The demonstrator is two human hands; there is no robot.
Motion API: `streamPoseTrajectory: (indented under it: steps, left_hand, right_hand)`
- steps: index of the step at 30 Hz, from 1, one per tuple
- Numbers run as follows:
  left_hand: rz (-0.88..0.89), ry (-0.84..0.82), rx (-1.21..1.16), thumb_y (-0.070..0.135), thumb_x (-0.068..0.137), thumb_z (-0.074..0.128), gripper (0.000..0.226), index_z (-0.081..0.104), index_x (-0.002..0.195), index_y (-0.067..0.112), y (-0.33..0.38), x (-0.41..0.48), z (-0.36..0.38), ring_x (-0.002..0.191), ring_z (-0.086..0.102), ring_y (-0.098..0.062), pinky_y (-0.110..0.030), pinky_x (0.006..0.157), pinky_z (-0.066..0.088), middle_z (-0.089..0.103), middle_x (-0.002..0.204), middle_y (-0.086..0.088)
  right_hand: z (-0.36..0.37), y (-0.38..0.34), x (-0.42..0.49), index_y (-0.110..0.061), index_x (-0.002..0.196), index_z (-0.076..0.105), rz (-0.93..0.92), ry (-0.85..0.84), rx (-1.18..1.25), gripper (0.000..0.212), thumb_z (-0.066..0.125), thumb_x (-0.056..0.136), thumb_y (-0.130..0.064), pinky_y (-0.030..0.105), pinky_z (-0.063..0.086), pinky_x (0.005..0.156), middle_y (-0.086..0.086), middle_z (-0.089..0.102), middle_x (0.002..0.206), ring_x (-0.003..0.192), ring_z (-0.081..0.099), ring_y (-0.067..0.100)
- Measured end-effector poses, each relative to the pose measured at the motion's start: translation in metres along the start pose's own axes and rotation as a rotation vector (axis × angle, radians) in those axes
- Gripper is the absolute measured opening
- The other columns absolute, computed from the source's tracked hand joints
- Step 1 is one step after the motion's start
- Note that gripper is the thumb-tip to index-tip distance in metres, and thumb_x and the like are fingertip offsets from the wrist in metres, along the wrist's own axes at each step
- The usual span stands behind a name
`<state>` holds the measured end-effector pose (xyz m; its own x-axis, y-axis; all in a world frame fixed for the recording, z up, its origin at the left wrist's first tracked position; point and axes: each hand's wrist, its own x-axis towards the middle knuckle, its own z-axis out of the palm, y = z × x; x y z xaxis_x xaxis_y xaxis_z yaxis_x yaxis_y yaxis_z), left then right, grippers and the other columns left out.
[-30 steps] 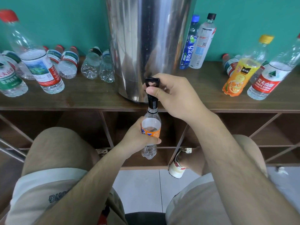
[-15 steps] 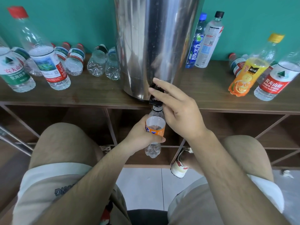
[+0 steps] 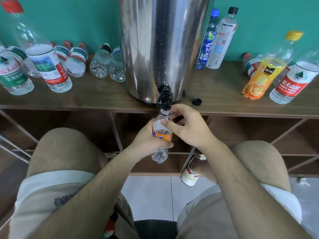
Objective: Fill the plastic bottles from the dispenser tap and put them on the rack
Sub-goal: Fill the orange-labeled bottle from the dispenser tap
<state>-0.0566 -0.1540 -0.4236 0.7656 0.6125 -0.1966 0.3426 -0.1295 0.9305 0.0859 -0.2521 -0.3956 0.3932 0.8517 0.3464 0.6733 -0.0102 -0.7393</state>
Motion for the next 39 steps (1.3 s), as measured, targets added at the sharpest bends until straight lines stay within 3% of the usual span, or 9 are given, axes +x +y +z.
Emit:
streamPoseTrajectory:
  steps: [10, 15, 21, 28, 36, 39]
  left_hand:
    - [-0.004, -0.011, 0.034, 0.009, 0.07, 0.092, 0.084, 0.05, 0.141, 0.025, 0.003, -0.002, 0.001, 0.117, 0.065, -0.019, -0.048, 0.106, 0.053, 0.068, 0.125, 0.002]
    - [-0.017, -0.002, 0.024, 0.007, 0.07, 0.091, 0.083, 0.051, 0.14, 0.026, 0.003, -0.003, 0.002, 0.115, 0.066, -0.018, -0.049, 0.106, 0.053, 0.069, 0.122, 0.001]
    - [-0.035, -0.023, 0.032, 0.006, 0.071, 0.091, 0.088, 0.048, 0.145, 0.026, 0.003, -0.003, 0.004, 0.12, 0.063, -0.019, -0.048, 0.108, 0.051, 0.066, 0.127, 0.001]
    - [-0.065, -0.02, 0.039, 0.003, 0.07, 0.09, 0.086, 0.049, 0.143, 0.021, 0.0, -0.003, 0.002, 0.123, 0.061, -0.023, -0.05, 0.11, 0.049, 0.065, 0.13, -0.003]
    - [-0.05, -0.037, 0.033, 0.003, 0.068, 0.091, 0.087, 0.05, 0.143, 0.022, -0.006, -0.001, 0.004, 0.123, 0.062, -0.022, -0.05, 0.11, 0.049, 0.066, 0.13, -0.003]
    - [-0.046, -0.033, 0.036, 0.004, 0.068, 0.091, 0.086, 0.05, 0.142, 0.022, -0.004, 0.0, 0.005, 0.122, 0.062, -0.022, -0.051, 0.11, 0.049, 0.066, 0.128, -0.002]
  right_hand:
    - [0.001, -0.001, 0.002, -0.032, 0.097, 0.069, -0.021, 0.001, 0.077, 0.016, 0.077, 0.086, -0.04, 0.012, 0.044, 0.069, -0.014, 0.066, 0.088, 0.09, 0.065, 0.012]
    - [0.0, -0.001, 0.003, -0.031, 0.098, 0.071, -0.025, -0.009, 0.098, 0.017, 0.077, 0.086, -0.04, 0.013, 0.045, 0.07, -0.01, 0.069, 0.091, 0.089, 0.067, 0.012]
    - [0.0, 0.002, 0.004, -0.048, 0.085, 0.062, -0.038, -0.008, 0.095, 0.019, 0.079, 0.082, -0.041, 0.01, 0.044, 0.068, -0.016, 0.068, 0.09, 0.088, 0.068, 0.009]
    - [0.005, 0.007, 0.006, -0.048, 0.08, 0.059, -0.022, -0.015, 0.077, 0.018, 0.075, 0.076, -0.056, 0.013, 0.046, 0.067, -0.017, 0.067, 0.086, 0.087, 0.07, 0.007]
    - [0.005, 0.013, 0.003, -0.035, 0.09, 0.07, -0.012, -0.047, 0.083, 0.017, 0.079, 0.081, -0.047, 0.016, 0.046, 0.07, -0.011, 0.071, 0.09, 0.088, 0.069, 0.009]
    - [0.003, 0.012, 0.002, -0.04, 0.088, 0.068, -0.003, -0.046, 0.07, 0.014, 0.079, 0.083, -0.044, 0.011, 0.044, 0.068, -0.012, 0.07, 0.089, 0.089, 0.069, 0.008]
